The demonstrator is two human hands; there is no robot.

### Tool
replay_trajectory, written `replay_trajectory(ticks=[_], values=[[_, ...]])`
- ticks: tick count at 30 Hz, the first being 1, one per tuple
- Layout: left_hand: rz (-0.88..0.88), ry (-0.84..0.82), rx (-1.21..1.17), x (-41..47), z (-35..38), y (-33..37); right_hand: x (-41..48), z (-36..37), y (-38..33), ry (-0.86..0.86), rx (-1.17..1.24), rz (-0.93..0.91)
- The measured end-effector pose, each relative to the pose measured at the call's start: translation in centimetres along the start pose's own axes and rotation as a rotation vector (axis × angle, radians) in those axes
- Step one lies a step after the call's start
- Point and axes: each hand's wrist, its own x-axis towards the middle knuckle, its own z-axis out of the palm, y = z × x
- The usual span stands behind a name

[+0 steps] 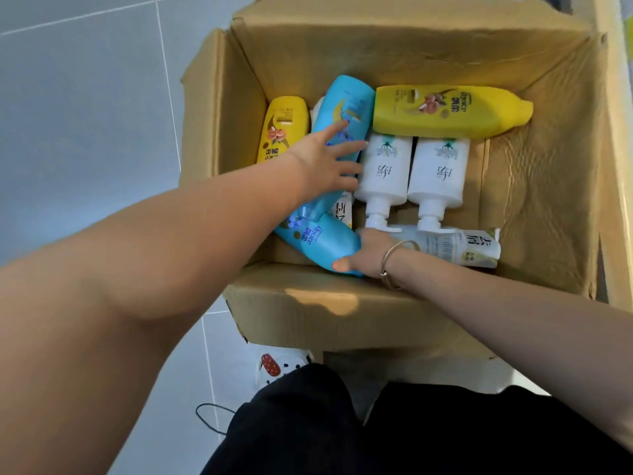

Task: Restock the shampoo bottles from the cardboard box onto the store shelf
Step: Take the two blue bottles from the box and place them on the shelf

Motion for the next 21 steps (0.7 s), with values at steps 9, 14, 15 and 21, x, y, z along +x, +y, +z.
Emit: replay_trajectory(ticks=[9,14,15,21], values=[[-0.053,0.306,-0.092,-1.0,0.0,-1.2,-3.6,-4.5,1.9,0.054,0.446,0.061],[-0.323,0.586,-0.894,-0.3,-2.0,0.0,-5.4,-9.4,4.6,0.145,0.557,-0.004],[-0.409,0.604,-1.027,0.0,-2.6,0.3,-5.5,-10.1,5.2,0.185,0.600,-0.010],[-0.770,0.459,-1.668,1.8,-2.5,3.3,-3.5,-8.8,6.7,0.404,1.196,0.058]])
